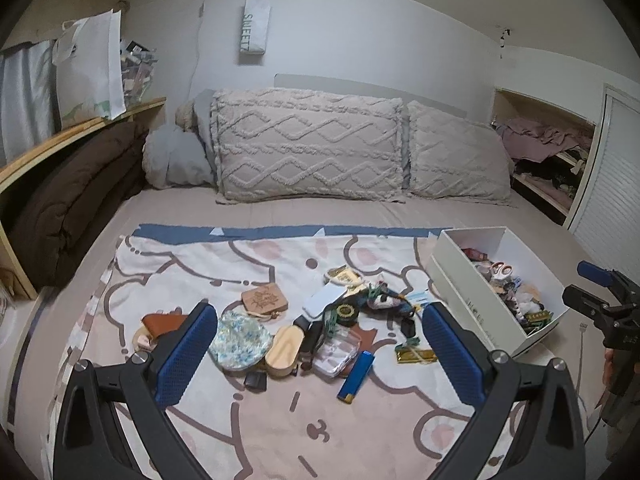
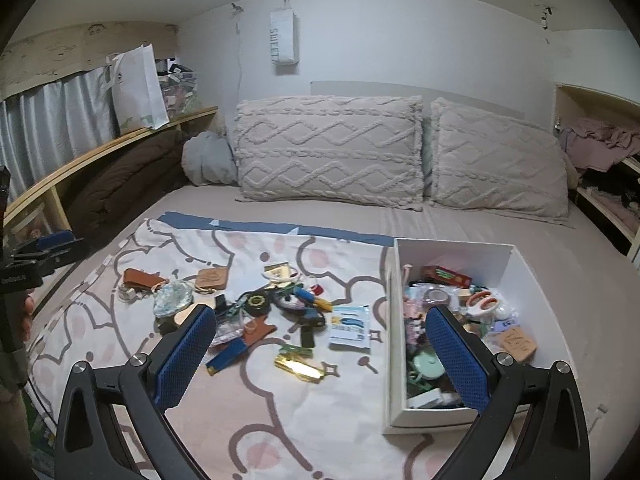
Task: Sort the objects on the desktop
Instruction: 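Lift both open grippers up and back from the shoebox, then move both grippers over the items and lower the left onto the blue lighter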
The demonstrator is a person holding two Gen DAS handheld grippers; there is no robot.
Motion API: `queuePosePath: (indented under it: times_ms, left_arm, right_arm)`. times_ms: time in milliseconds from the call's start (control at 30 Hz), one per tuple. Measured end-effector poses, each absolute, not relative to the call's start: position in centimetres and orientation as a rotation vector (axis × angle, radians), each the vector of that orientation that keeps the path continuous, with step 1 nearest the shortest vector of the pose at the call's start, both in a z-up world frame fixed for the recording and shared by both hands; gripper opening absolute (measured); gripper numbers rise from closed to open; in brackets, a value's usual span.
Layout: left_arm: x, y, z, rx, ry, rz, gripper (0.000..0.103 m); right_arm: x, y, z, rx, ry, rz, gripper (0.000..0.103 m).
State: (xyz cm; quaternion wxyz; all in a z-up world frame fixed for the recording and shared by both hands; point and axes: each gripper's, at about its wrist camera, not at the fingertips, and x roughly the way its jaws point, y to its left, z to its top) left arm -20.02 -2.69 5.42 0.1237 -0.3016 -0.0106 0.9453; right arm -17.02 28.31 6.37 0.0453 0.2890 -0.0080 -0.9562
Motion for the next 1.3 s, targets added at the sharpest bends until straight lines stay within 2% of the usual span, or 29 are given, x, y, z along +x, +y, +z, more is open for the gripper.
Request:
queuePosePath:
  times_ms: [400,700,800,933,1000,1100,1300]
  left_arm:
    - [-19.9,-2.2,-1.3,-0.967,-0.011,2.713,0.103]
    - [-20.4,-1.6,-7.2,-1.085,-0.089,2.637,0.101]
    - [-20.7,-1.2,-8.7,-1.117,-0.097,2.615,0.092]
    - [-21.1,-0.4,-10.6,-1.155,-0.085,2.575,0.088]
    - [-21.6,0.1,-11.5,-1.184,-0.09,2.536,0.076]
    - [-22.4,1.0,-12.8,-1.228,-0.091,2.478,0.065]
    - [-24.1,2.7,-15.1,-1.281,-0.08,2.427,0.064]
  right_arm:
    - [-18.3,25.6,0.6,0.99,-0.024,-2.842,0.103]
    - [-19.6,24.6,-4.1,1.05,0.029,-2.832,0.103]
    - [-20.0,24.5,-5.7,1.04,0.047,-2.843,0.103]
    - [-21.0,24.5,-7.6,1.103,0.084,-2.823,0.103]
    - [-21.7,24.6,-8.6,1.157,0.076,-2.8,0.103]
    - [-22.6,24.8,-10.0,1.24,0.087,-2.782,0.103]
    - [-24.0,24.8,-12.2,1.343,0.11,-2.717,0.103]
